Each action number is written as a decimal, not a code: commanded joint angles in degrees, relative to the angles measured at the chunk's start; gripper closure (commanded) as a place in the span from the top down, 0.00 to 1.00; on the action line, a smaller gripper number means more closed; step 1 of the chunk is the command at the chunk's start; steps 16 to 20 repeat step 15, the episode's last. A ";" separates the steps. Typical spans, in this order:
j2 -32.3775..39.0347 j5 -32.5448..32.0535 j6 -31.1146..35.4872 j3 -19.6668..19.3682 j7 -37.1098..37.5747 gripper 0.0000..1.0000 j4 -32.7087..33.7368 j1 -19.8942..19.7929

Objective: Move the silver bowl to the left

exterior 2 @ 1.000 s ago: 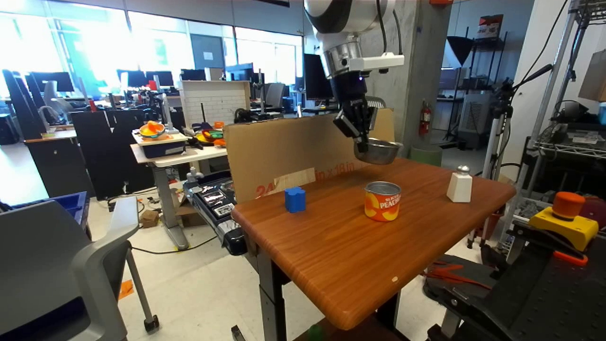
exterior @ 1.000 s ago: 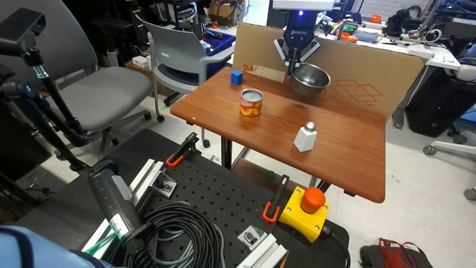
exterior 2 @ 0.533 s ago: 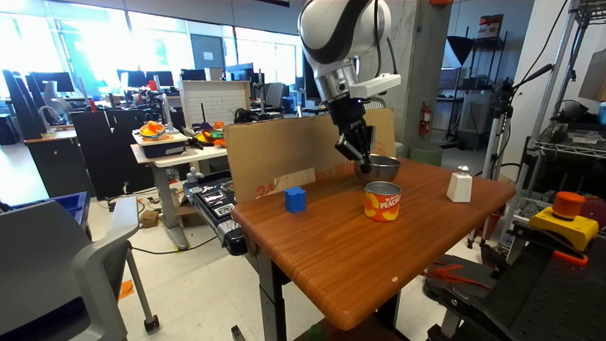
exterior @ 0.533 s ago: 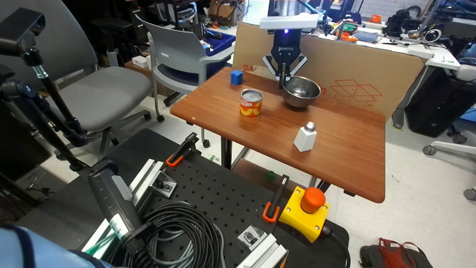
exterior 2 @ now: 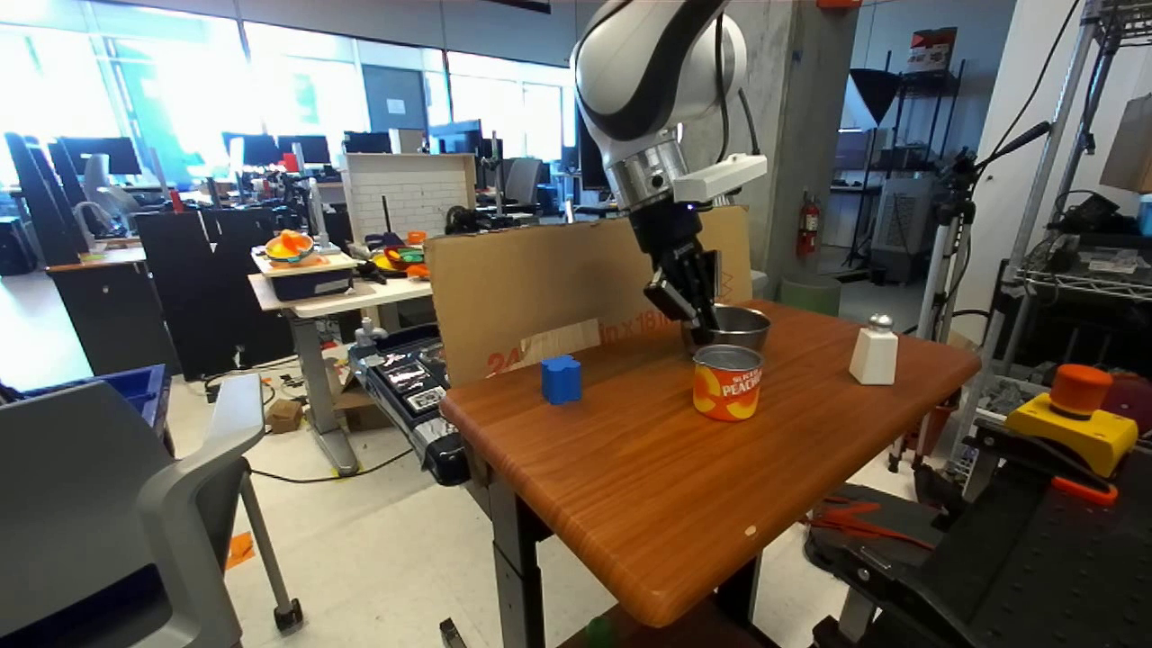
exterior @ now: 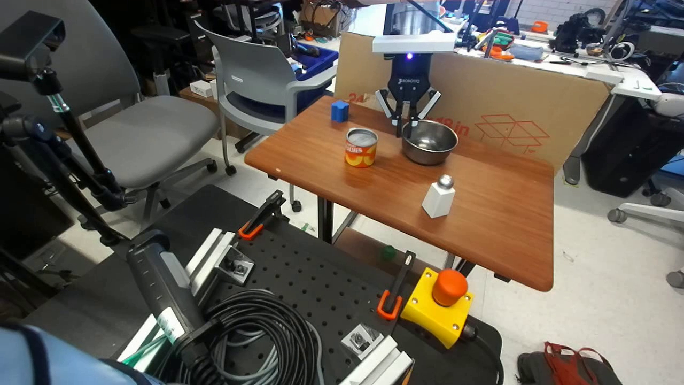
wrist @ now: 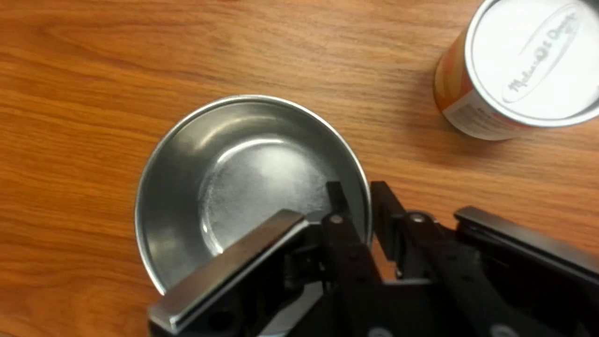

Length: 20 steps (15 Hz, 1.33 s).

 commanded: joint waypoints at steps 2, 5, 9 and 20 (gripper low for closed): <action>-3.83 -1.04 0.68 0.43 -1.39 0.60 -3.86 -0.77; -10.38 -0.66 2.27 0.66 -2.75 0.82 -10.35 -1.93; -11.44 0.79 1.43 0.73 -2.58 0.86 -10.13 -2.96; -18.73 2.63 3.28 1.22 -3.75 1.00 -17.52 -5.08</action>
